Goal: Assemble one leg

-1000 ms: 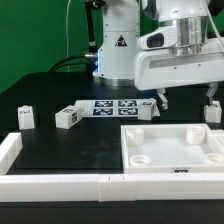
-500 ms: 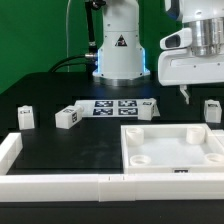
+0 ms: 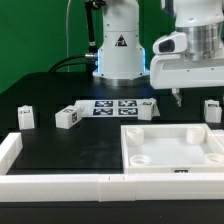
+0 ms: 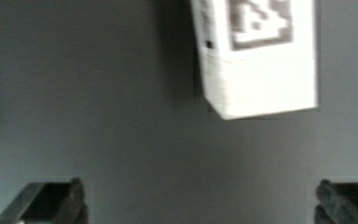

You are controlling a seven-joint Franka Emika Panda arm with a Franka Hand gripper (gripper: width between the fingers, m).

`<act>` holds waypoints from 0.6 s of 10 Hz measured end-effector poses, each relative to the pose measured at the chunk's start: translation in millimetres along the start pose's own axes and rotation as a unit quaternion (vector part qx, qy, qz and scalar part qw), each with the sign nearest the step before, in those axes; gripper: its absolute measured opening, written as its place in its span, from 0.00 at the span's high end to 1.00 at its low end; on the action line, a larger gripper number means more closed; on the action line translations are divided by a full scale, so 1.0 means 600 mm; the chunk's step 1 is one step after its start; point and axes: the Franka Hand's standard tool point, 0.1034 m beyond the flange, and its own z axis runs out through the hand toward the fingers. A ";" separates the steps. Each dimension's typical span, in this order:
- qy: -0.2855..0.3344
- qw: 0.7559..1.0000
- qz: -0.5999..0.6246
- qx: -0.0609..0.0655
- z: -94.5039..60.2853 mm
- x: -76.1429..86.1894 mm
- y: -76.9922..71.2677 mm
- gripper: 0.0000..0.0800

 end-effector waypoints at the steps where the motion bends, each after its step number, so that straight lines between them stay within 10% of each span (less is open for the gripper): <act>1: -0.051 0.999 0.001 -0.007 0.002 -0.013 0.004 0.19; 6: -0.255 0.966 0.016 -0.027 0.009 -0.042 -0.006 0.19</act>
Offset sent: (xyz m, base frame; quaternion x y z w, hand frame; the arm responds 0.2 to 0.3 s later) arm -0.0103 0.0134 -0.0003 -0.0126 -0.1717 0.0160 0.9849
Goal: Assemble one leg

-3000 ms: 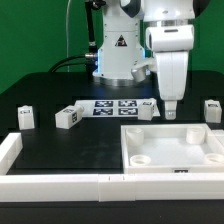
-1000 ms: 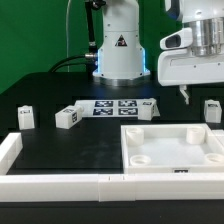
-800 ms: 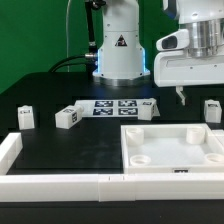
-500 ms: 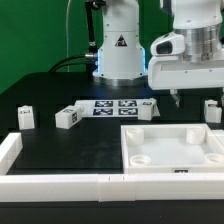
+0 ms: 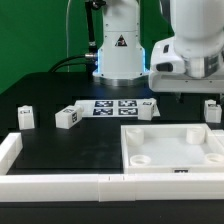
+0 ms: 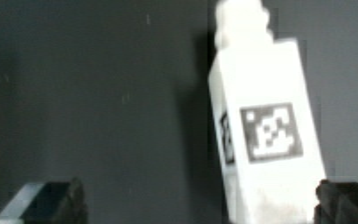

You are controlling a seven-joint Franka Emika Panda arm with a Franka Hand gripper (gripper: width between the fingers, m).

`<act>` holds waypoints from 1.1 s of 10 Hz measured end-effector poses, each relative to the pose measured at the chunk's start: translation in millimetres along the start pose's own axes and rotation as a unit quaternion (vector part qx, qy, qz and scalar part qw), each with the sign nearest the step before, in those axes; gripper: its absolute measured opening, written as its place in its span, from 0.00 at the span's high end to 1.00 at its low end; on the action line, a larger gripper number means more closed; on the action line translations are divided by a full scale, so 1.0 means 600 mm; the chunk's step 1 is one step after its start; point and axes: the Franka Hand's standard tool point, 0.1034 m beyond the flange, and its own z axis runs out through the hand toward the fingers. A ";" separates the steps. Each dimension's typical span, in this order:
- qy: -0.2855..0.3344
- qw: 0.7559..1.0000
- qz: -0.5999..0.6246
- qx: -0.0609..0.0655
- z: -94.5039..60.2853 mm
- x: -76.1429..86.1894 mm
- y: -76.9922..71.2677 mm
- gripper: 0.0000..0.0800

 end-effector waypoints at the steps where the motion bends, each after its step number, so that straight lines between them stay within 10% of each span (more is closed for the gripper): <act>1: -0.054 0.999 -0.001 -0.009 0.009 -0.013 -0.004 0.19; 4: -0.156 0.987 -0.004 -0.023 0.035 -0.016 -0.017 0.19; 11: -0.143 0.990 -0.006 -0.023 0.054 -0.009 -0.018 0.19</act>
Offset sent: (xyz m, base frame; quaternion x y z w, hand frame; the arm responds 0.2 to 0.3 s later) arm -0.0064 0.0193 -0.0067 -0.0132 -0.1762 0.0023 0.9843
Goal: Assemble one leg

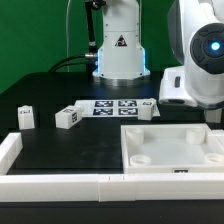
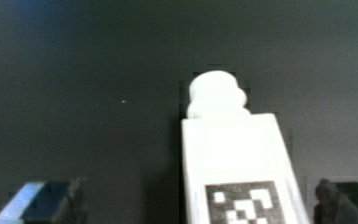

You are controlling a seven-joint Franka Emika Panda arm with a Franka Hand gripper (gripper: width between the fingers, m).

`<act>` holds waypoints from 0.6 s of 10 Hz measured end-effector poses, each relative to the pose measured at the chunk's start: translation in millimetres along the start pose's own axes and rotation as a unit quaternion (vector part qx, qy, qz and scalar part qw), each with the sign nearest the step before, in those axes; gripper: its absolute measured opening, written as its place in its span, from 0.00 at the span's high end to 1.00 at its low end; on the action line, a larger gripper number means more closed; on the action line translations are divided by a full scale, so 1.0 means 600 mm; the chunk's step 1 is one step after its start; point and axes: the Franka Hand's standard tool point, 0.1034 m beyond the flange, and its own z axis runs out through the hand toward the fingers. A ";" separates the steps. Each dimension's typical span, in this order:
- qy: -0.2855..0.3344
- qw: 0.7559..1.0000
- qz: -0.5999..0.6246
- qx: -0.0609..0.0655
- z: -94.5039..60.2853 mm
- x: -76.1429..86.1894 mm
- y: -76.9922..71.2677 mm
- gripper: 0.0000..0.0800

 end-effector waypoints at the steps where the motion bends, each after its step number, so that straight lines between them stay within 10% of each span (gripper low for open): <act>1: 0.000 1.000 0.001 -0.002 0.000 0.000 -0.001 0.24; 6: 0.001 1.000 0.001 -0.001 0.000 0.000 0.000 0.64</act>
Offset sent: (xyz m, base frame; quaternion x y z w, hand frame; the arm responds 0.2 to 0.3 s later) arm 0.0000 0.0000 0.0000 0.0000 0.0000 0.0000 1.0000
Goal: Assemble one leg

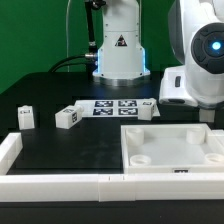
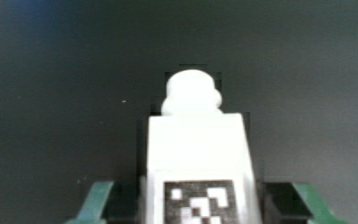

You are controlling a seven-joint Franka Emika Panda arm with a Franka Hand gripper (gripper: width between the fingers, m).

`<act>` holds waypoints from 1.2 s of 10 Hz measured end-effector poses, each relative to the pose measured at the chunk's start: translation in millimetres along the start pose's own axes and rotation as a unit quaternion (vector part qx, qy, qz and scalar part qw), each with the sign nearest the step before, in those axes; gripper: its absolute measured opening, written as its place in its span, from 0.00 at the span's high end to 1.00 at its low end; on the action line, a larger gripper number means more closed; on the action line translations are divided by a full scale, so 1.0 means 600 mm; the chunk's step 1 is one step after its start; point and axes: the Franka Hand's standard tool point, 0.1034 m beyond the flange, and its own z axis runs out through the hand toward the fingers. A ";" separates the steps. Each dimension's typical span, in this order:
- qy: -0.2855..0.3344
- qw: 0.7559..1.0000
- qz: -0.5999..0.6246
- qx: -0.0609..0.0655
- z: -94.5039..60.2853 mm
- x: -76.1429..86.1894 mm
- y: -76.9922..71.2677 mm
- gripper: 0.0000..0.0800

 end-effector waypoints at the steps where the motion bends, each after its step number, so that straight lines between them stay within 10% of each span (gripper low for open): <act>1: 0.000 1.000 0.000 0.000 0.000 0.000 0.000 0.64; 4: 0.000 1.000 -0.004 0.001 -0.003 0.000 0.003 0.64; 9: 0.011 1.000 -0.013 0.015 -0.119 -0.051 0.022 0.64; 12: 0.051 0.998 -0.016 0.022 -0.135 -0.043 0.014 0.64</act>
Offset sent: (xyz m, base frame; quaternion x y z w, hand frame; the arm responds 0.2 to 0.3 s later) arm 0.0000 0.0000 0.0000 0.0000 0.0000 0.0000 1.0000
